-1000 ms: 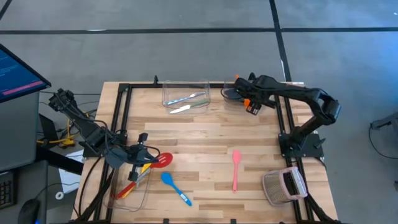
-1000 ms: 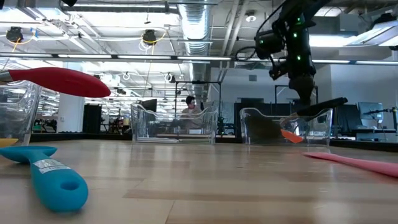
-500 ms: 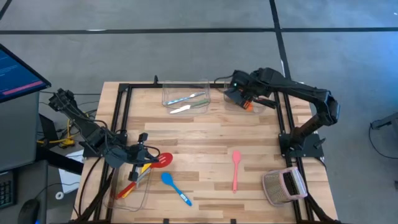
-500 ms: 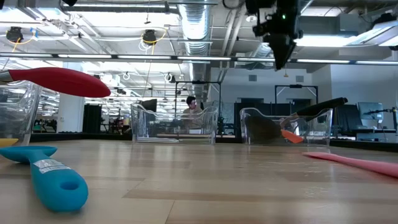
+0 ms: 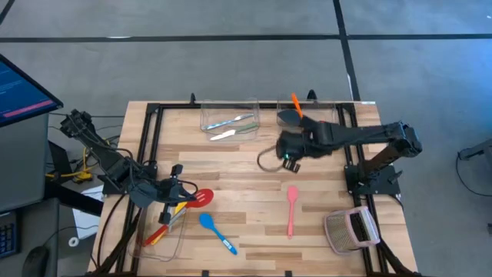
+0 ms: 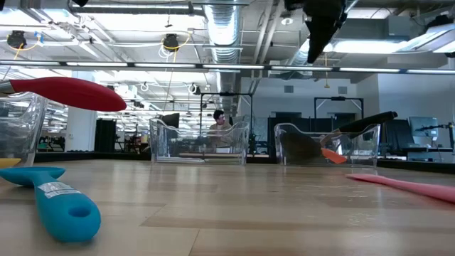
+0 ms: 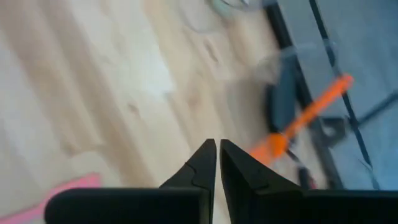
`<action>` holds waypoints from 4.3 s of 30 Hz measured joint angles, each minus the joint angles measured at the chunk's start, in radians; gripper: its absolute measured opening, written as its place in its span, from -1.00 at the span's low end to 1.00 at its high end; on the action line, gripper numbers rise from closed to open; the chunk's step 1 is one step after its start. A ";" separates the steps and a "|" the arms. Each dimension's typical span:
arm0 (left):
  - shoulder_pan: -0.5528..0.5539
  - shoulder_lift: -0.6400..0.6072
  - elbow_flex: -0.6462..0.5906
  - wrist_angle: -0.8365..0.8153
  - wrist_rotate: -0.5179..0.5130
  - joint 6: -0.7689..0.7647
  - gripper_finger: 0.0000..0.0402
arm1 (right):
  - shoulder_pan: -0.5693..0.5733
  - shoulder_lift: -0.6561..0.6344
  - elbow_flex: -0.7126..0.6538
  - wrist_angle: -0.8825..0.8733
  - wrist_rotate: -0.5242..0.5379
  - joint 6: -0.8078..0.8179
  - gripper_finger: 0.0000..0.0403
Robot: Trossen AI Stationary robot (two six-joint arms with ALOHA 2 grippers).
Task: Pick & Place Kitchen Items
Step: Put the blue serving spoon into the bottom transparent bin
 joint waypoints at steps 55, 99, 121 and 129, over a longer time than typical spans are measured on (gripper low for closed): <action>0.139 0.527 0.233 0.104 0.314 0.396 -0.99 | 0.339 0.009 -0.436 1.149 0.023 -0.372 -1.00; 0.200 0.776 0.323 -0.044 0.362 0.350 -0.99 | 0.129 -1.029 -1.330 1.785 -0.314 -0.519 -0.98; 0.052 0.767 0.323 -0.046 0.317 0.088 -0.99 | 0.129 -1.017 -1.330 1.760 -0.314 -0.448 -0.99; 0.079 0.767 0.323 -0.043 0.314 0.087 -0.99 | 0.129 -1.017 -1.330 1.760 -0.314 -0.424 -0.99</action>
